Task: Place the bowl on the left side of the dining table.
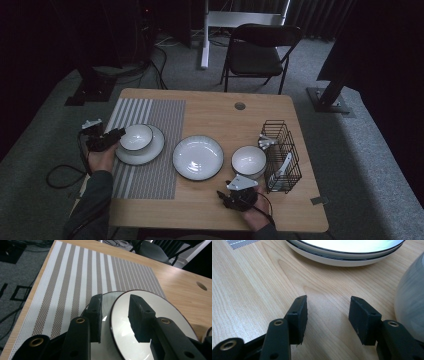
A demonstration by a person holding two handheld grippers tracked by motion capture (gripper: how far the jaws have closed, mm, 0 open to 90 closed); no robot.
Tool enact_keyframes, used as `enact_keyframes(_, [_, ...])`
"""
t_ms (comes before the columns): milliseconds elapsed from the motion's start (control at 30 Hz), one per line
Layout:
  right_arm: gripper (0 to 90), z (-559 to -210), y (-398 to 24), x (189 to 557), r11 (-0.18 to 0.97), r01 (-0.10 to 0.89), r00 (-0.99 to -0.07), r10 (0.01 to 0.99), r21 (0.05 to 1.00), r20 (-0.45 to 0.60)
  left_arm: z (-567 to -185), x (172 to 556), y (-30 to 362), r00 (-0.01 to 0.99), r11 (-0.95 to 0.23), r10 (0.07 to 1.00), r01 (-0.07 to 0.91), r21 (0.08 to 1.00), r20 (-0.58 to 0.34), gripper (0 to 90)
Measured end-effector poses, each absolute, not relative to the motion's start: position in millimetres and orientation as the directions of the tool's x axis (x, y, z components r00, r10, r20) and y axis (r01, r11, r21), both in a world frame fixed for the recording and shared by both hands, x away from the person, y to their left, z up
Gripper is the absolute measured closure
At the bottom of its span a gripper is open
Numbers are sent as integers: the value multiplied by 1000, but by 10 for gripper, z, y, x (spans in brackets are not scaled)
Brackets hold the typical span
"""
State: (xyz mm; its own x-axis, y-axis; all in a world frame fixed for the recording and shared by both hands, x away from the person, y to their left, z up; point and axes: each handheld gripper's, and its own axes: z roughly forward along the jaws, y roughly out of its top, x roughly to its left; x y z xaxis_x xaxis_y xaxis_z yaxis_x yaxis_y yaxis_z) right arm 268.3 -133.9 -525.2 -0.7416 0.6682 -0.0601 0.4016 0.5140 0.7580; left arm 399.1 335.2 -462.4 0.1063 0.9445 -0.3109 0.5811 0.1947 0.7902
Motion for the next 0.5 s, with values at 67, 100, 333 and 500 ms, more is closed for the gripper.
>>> enact_keyframes(67, [486, -5251, -1338, 2681, 514, 402, -741, 669, 758, -60, -4605, 3987, 3333, 117, 183, 946, 580, 794, -303, 634])
enact_keyframes(100, [486, -5252, -1339, 2683, 514, 402, -741, 668, 758, -60, -4596, 3983, 3320, 120, 176, 948, 577, 798, -296, 631])
enact_keyframes(333, [486, -5251, -1342, 2687, 513, 404, -742, 668, 757, -56, -4534, 3904, 3253, 142, 177, 943, 551, 816, -300, 616])
enact_keyframes(500, [486, -5252, -1344, 2690, 511, 407, -743, 668, 757, -51, -4529, 3823, 3158, 176, 183, 930, 539, 822, -322, 613])
